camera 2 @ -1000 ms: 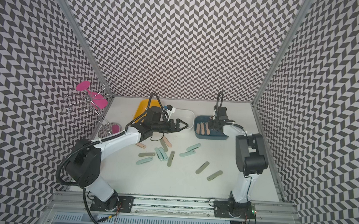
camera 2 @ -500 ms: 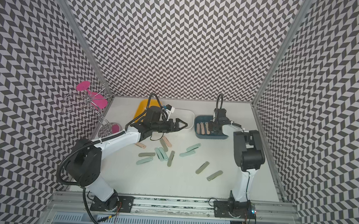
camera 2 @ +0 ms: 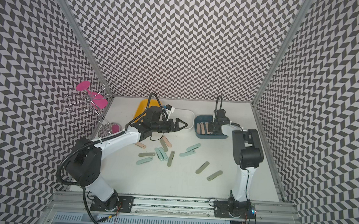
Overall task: Place the fruit knives into the storage box by color
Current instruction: Place the fruit knife in the storage box.
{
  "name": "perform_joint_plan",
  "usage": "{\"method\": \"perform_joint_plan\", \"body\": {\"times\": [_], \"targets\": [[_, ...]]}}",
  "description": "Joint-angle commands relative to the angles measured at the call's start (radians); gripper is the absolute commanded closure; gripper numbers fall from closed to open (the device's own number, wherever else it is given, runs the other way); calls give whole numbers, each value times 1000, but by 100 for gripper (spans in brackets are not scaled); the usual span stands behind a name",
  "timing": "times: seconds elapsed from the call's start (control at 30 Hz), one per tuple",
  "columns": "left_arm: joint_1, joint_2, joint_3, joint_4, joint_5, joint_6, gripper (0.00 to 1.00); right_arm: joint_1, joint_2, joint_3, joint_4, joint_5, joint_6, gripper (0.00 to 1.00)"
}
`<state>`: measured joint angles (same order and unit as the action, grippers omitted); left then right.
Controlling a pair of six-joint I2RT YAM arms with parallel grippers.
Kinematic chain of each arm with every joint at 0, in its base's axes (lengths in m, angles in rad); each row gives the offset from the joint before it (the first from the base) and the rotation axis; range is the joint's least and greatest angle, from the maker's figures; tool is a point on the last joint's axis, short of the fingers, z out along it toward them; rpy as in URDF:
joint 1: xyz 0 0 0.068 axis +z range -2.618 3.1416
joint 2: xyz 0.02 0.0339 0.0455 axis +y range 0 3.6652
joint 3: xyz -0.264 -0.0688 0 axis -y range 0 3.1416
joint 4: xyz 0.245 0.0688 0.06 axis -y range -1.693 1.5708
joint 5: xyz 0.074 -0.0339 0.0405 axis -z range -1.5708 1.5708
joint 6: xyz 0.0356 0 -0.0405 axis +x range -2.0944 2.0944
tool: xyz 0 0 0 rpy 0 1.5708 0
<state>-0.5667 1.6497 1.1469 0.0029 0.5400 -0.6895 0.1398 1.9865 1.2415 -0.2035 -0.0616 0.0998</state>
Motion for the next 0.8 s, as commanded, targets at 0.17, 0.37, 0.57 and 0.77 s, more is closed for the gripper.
{"method": "perform_joint_plan", "body": {"times": [0.17, 0.37, 0.57, 0.77], "targets": [[5, -18, 12, -21, -12, 10, 1, -20, -87, 47, 15, -41, 28, 64], [6, -63, -13, -33, -26, 8, 1, -20, -193, 50, -2, -109, 49, 60], [7, -148, -95, -46, -56, 10, 0, -10, -329, -19, 51, -271, 113, 54], [22, -279, -265, -47, -83, -2, 0, 93, -461, -112, 78, -280, 137, 48]]}}
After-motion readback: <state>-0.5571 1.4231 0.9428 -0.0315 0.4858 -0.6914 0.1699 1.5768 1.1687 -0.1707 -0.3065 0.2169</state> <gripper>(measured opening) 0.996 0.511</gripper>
